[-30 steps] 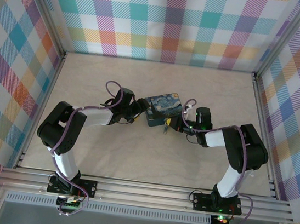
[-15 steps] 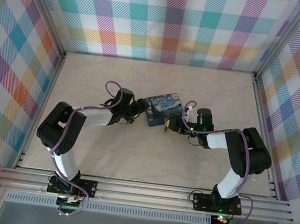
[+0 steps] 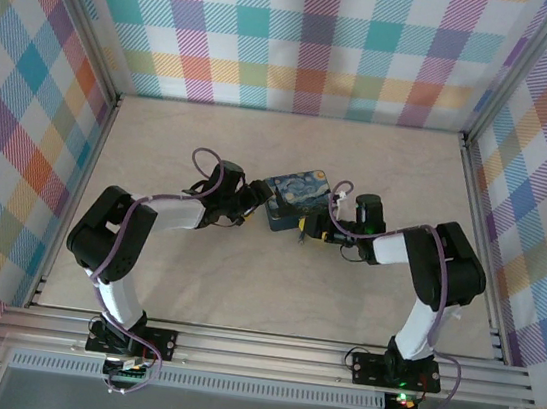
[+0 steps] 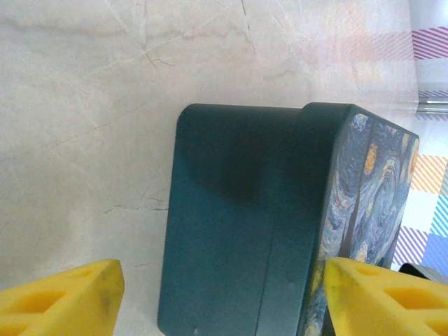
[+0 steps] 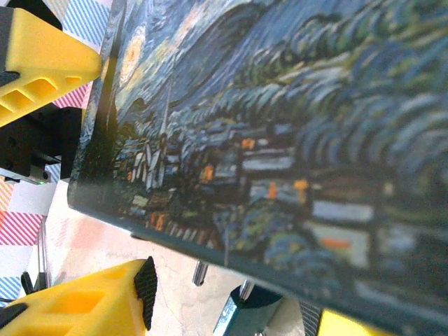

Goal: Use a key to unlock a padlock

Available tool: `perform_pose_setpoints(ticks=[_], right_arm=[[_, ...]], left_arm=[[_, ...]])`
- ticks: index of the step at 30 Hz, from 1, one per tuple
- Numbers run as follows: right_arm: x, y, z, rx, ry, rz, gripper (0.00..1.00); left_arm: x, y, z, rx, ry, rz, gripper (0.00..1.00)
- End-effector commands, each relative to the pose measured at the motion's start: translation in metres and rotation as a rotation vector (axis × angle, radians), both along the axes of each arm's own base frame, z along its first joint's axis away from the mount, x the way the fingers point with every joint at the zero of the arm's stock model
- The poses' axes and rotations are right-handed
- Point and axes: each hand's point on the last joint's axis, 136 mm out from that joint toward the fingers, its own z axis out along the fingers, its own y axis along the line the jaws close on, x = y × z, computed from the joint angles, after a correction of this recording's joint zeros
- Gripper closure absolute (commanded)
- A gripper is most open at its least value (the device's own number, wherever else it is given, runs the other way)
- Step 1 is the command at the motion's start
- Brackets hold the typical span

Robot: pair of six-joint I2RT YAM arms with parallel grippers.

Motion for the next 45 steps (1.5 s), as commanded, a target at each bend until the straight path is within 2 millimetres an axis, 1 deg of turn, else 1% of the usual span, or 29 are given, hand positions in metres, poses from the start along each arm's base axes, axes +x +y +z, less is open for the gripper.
perform_pose_setpoints(ticks=[1, 2, 4, 10, 16, 36, 45], right_arm=[[0.007, 0.007, 0.012, 0.044, -0.048, 0.039, 0.43], [0.009, 0.009, 0.016, 0.059, -0.066, 0.045, 0.43], [0.009, 0.011, 0.018, 0.075, -0.061, 0.056, 0.44], [0.007, 0.014, 0.017, 0.099, -0.042, 0.077, 0.46], [0.003, 0.018, 0.019, 0.135, -0.033, 0.107, 0.52], [-0.009, 0.014, 0.007, 0.117, 0.004, 0.11, 0.74], [-0.012, 0.012, 0.002, 0.102, 0.019, 0.108, 0.82]], left_arm=[[-0.008, 0.012, -0.008, 0.034, 0.039, 0.007, 0.25], [-0.008, 0.012, -0.007, 0.033, 0.037, 0.006, 0.25], [-0.008, 0.012, -0.007, 0.033, 0.038, 0.008, 0.25], [-0.008, 0.012, -0.007, 0.034, 0.039, 0.007, 0.25], [-0.007, 0.011, -0.007, 0.032, 0.038, 0.006, 0.25], [-0.01, 0.014, -0.009, 0.042, 0.044, 0.009, 0.25], [-0.01, 0.014, -0.009, 0.042, 0.044, 0.01, 0.25]])
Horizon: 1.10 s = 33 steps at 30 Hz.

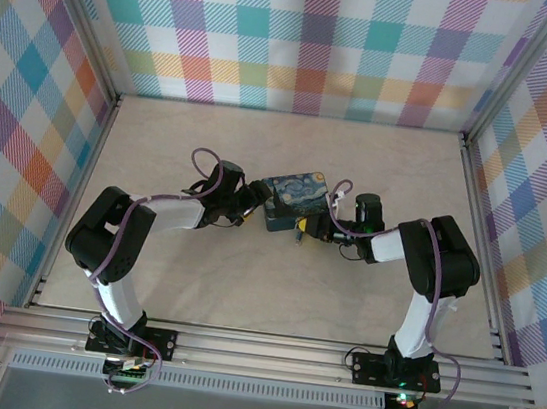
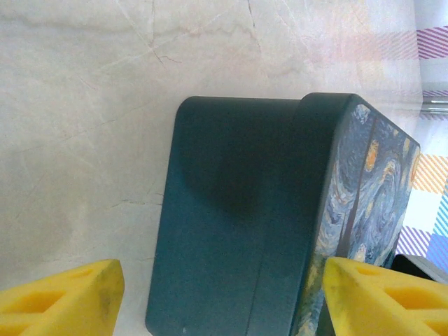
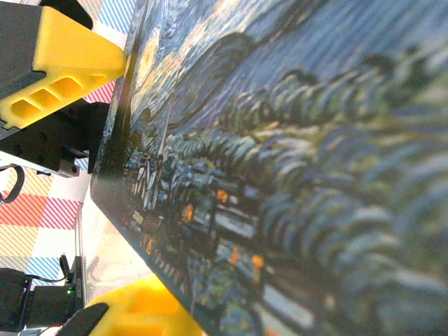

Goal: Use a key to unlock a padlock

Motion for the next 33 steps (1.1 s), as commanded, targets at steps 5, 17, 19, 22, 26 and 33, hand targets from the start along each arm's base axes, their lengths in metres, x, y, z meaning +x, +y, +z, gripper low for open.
perform_pose_setpoints(ticks=[5, 17, 19, 22, 26, 33], right_arm=[[-0.007, 0.001, -0.002, 0.009, 0.0, 0.033, 0.87], [-0.006, -0.002, -0.005, -0.007, 0.01, 0.002, 0.95], [-0.004, -0.003, -0.003, -0.002, 0.006, -0.014, 0.96], [-0.001, -0.006, 0.0, 0.008, 0.004, -0.049, 0.97], [0.003, -0.008, 0.006, 0.031, -0.001, -0.099, 0.98], [0.006, -0.009, 0.01, 0.08, 0.007, -0.146, 0.98]], left_arm=[[-0.008, 0.012, -0.009, 0.037, 0.033, 0.008, 0.25], [-0.009, 0.015, -0.008, 0.048, 0.029, 0.008, 0.26], [-0.01, 0.015, -0.007, 0.051, 0.029, 0.009, 0.25], [-0.013, 0.016, -0.008, 0.052, 0.033, 0.008, 0.26], [-0.018, 0.013, -0.011, 0.054, 0.04, -0.003, 0.26], [-0.024, 0.011, -0.016, 0.057, 0.051, -0.012, 0.25]])
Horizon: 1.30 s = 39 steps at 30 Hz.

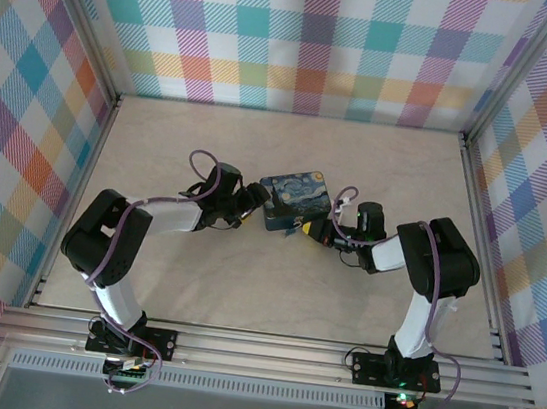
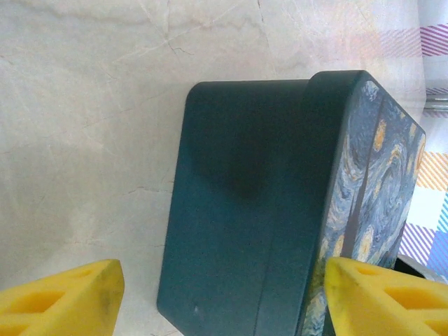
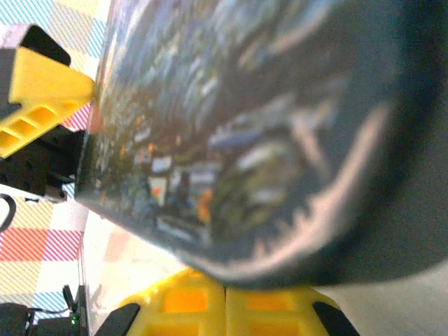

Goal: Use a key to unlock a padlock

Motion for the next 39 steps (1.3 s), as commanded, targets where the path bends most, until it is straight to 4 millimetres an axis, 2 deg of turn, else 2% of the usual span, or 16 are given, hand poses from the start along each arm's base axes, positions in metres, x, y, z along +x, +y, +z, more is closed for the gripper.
perform_pose_setpoints(ticks=[1, 5, 11, 25, 33, 36, 39], right_arm=[[0.006, 0.001, 0.016, 0.049, -0.051, -0.017, 0.96], [0.002, -0.002, 0.016, 0.046, -0.091, -0.004, 0.79], [-0.002, 0.0, 0.009, 0.053, -0.108, 0.033, 0.63], [0.005, 0.013, 0.005, 0.059, -0.134, 0.064, 0.53], [0.031, 0.019, 0.022, 0.058, -0.194, 0.085, 0.48], [0.027, 0.018, 0.022, 0.05, -0.186, 0.093, 0.47], [0.019, 0.015, 0.012, 0.035, -0.162, 0.087, 0.45]], left_arm=[[-0.015, 0.008, -0.014, 0.049, 0.047, -0.004, 0.26], [-0.014, 0.006, -0.012, 0.047, 0.041, -0.008, 0.25], [-0.013, 0.006, -0.011, 0.049, 0.04, -0.01, 0.25], [-0.013, 0.005, -0.011, 0.054, 0.038, -0.016, 0.25], [-0.017, 0.008, -0.015, 0.066, 0.05, -0.011, 0.25], [-0.017, 0.007, -0.015, 0.065, 0.048, -0.013, 0.25], [-0.016, 0.008, -0.014, 0.065, 0.046, -0.011, 0.25]])
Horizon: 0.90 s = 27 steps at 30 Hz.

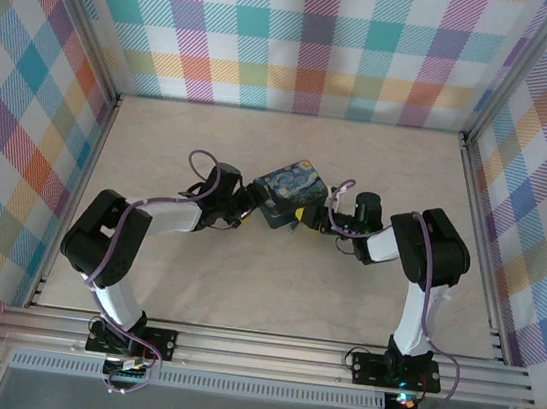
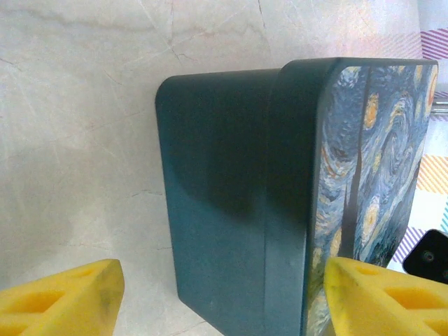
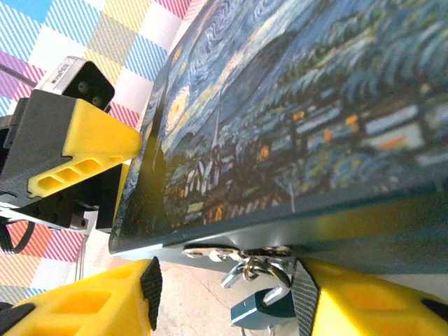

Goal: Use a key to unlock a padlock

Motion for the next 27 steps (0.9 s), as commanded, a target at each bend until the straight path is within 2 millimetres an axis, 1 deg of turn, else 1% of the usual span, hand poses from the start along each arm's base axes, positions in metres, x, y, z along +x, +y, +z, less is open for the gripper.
perform_pose_setpoints(ticks=[1, 3, 7, 19, 27], right_arm=[[-0.011, -0.003, -0.007, -0.017, 0.002, 0.024, 0.44], [-0.015, -0.006, -0.013, -0.017, 0.018, 0.02, 0.43], [-0.016, -0.007, -0.014, 0.011, 0.025, 0.023, 0.43], [-0.009, 0.003, -0.015, 0.048, 0.051, 0.077, 0.44], [-0.002, 0.003, -0.014, 0.036, 0.055, 0.063, 0.42]], left_arm=[[-0.016, 0.008, -0.014, 0.056, 0.051, -0.015, 0.25], [-0.016, 0.007, -0.014, 0.057, 0.05, -0.018, 0.25], [-0.017, 0.007, -0.015, 0.058, 0.053, -0.018, 0.25], [-0.016, 0.007, -0.013, 0.055, 0.048, -0.017, 0.25], [-0.016, 0.008, -0.013, 0.057, 0.047, -0.014, 0.25]])
